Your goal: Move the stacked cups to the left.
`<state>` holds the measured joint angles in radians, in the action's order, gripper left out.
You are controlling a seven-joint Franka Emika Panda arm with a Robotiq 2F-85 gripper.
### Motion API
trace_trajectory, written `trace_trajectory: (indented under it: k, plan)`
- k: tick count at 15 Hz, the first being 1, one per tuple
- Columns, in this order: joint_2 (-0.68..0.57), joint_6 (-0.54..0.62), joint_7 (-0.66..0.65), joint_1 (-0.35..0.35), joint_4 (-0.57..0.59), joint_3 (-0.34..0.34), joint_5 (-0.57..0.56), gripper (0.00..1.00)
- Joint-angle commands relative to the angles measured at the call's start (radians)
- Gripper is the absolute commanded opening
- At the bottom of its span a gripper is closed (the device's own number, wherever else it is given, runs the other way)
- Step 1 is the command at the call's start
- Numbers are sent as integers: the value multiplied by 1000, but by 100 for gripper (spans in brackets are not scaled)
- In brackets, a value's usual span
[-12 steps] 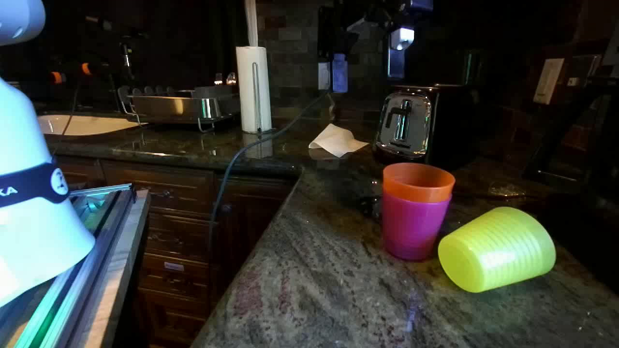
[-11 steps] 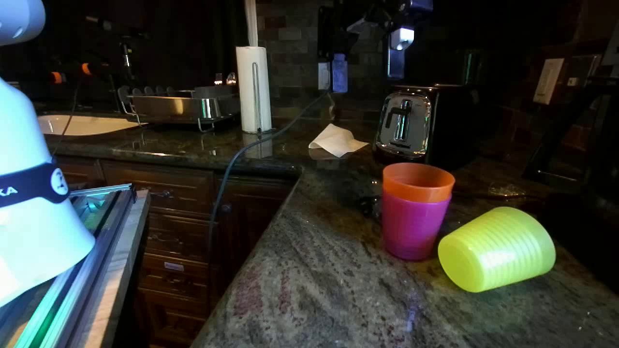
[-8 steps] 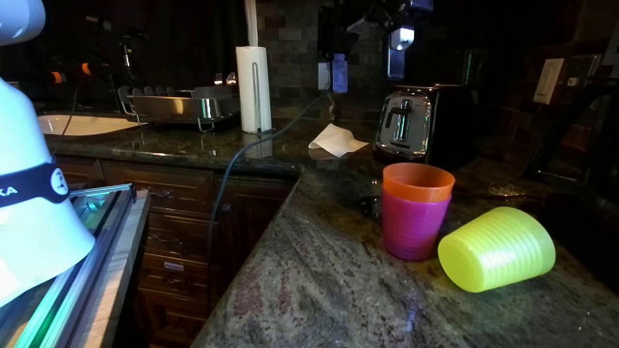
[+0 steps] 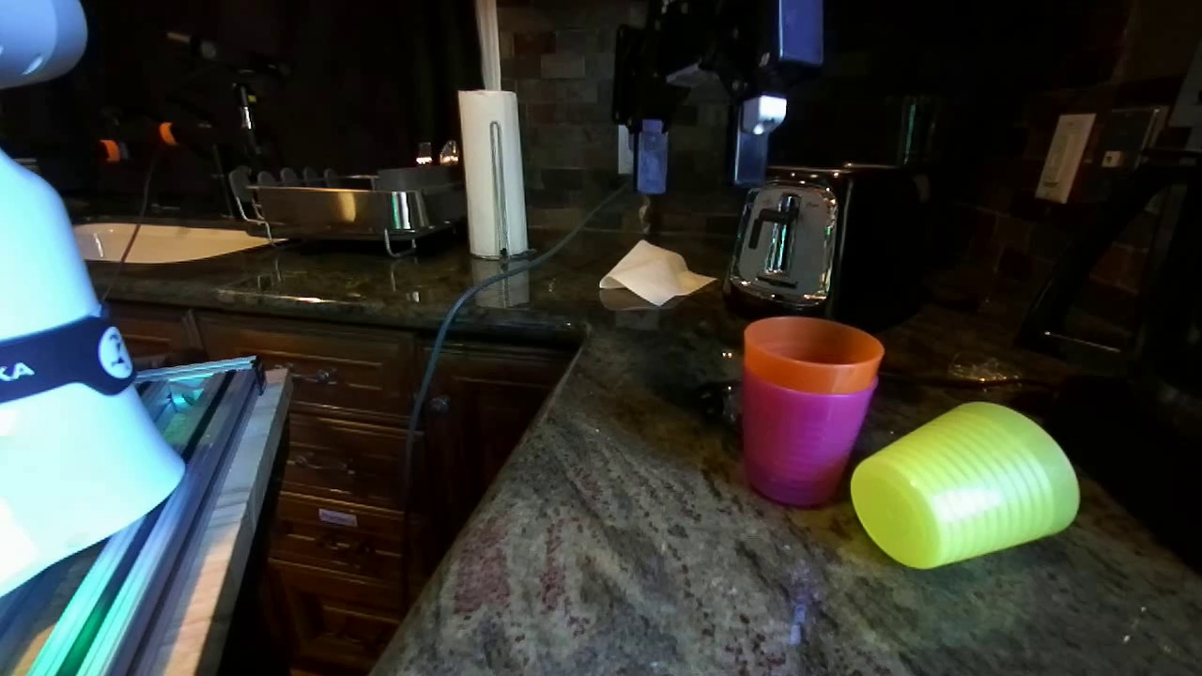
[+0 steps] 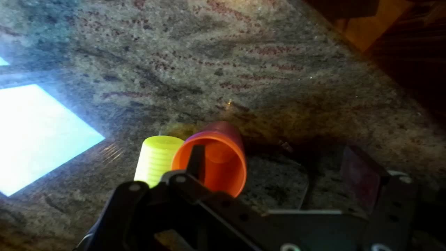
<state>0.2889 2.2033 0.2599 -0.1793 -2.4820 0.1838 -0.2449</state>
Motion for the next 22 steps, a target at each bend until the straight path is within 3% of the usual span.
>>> trace_trajectory:
  k: [1,7,13,14,16,22]
  plan:
    - [-77,21,92,21,8,55,141,100]
    - [-144,202,144,2,-25,80,239,100]
    - [-227,294,205,8,-7,71,282,97]
    - [-243,322,199,9,-6,64,272,73]
    - [-271,389,174,6,-9,52,251,69]
    - [-319,375,186,-8,1,33,261,22]
